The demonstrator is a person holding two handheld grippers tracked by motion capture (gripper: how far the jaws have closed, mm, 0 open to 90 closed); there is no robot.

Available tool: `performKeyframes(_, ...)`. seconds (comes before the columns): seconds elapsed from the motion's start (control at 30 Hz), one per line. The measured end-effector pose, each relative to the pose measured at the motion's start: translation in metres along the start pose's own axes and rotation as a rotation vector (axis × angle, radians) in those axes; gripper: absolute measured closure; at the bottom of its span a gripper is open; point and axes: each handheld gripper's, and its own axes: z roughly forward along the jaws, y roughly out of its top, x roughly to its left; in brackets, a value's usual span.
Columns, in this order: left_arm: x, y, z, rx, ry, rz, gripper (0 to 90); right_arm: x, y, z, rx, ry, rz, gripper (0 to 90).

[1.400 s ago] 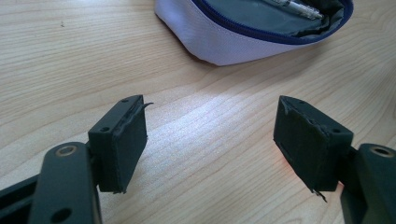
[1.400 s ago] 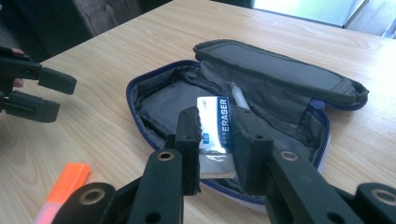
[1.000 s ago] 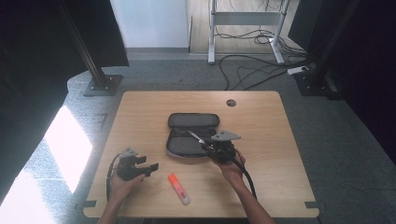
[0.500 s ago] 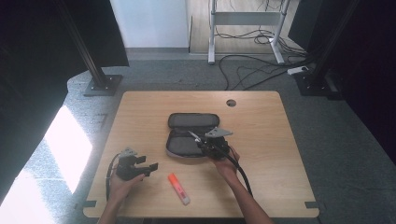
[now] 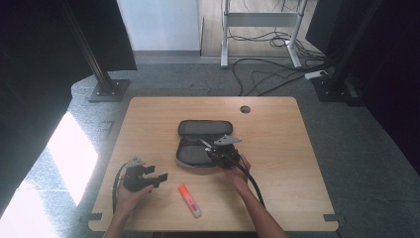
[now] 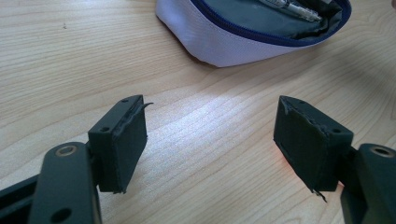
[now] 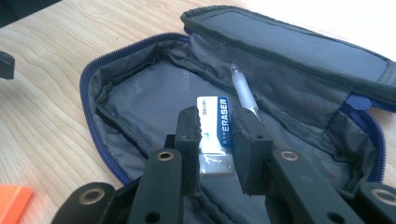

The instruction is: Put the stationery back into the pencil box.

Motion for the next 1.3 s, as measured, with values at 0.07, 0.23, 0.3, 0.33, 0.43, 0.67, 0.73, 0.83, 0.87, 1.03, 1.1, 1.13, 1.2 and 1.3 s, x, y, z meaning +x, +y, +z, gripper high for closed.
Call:
performKeyframes(0.07, 0.000, 0.000, 0.000, 0.000, 0.000, 0.000, 26.3, 0.000, 0.000, 0.002, 0.003, -0.001, 0.000, 72.6)
performKeyframes(0.23, 0.000, 0.000, 0.000, 0.002, 0.000, 0.000, 26.3, -0.001, -0.002, 0.007, 0.015, -0.002, 0.004, 72.6)
performKeyframes(0.3, 0.000, 0.000, 0.000, 0.002, -0.001, 0.000, 26.3, -0.001, -0.002, 0.009, 0.021, -0.001, 0.002, 72.6)
performKeyframes(0.33, 0.000, 0.000, 0.000, 0.002, -0.001, 0.000, 26.3, -0.001, -0.002, 0.010, 0.022, 0.000, 0.003, 72.6)
performKeyframes(0.43, 0.000, 0.000, 0.000, 0.003, -0.001, 0.000, 26.3, 0.000, -0.002, 0.013, 0.028, -0.001, -0.003, 72.5)
performKeyframes(0.67, 0.001, 0.000, 0.000, 0.004, -0.002, -0.002, 26.3, -0.001, -0.003, 0.018, 0.044, -0.005, -0.008, 72.4)
performKeyframes(0.73, 0.001, 0.000, 0.001, 0.004, -0.002, -0.002, 26.3, -0.001, -0.004, 0.020, 0.051, -0.008, -0.007, 72.3)
performKeyframes(0.83, 0.001, -0.001, 0.001, 0.004, -0.002, -0.001, 26.3, -0.001, -0.005, 0.022, 0.059, -0.010, -0.011, 72.2)
performKeyframes(0.87, 0.001, -0.001, 0.001, 0.005, -0.003, -0.002, 26.3, -0.001, -0.005, 0.023, 0.062, -0.011, -0.013, 72.2)
performKeyframes(1.03, 0.001, -0.001, 0.001, 0.006, -0.003, -0.002, 26.3, 0.000, -0.005, 0.026, 0.073, -0.016, -0.030, 72.0)
performKeyframes(1.1, 0.001, -0.001, 0.001, 0.005, -0.003, -0.002, 26.3, 0.001, -0.005, 0.027, 0.077, -0.018, -0.032, 71.9)
performKeyframes(1.13, 0.001, -0.001, 0.001, 0.005, -0.003, -0.002, 26.3, 0.001, -0.005, 0.027, 0.078, -0.018, -0.032, 71.8)
performKeyframes(1.2, 0.001, -0.001, 0.000, 0.005, -0.002, -0.001, 26.3, 0.001, -0.005, 0.028, 0.083, -0.018, -0.033, 71.7)
performKeyframes(1.3, 0.001, -0.001, 0.000, 0.005, -0.002, -0.001, 26.3, 0.001, -0.005, 0.029, 0.089, -0.022, -0.033, 65.5)
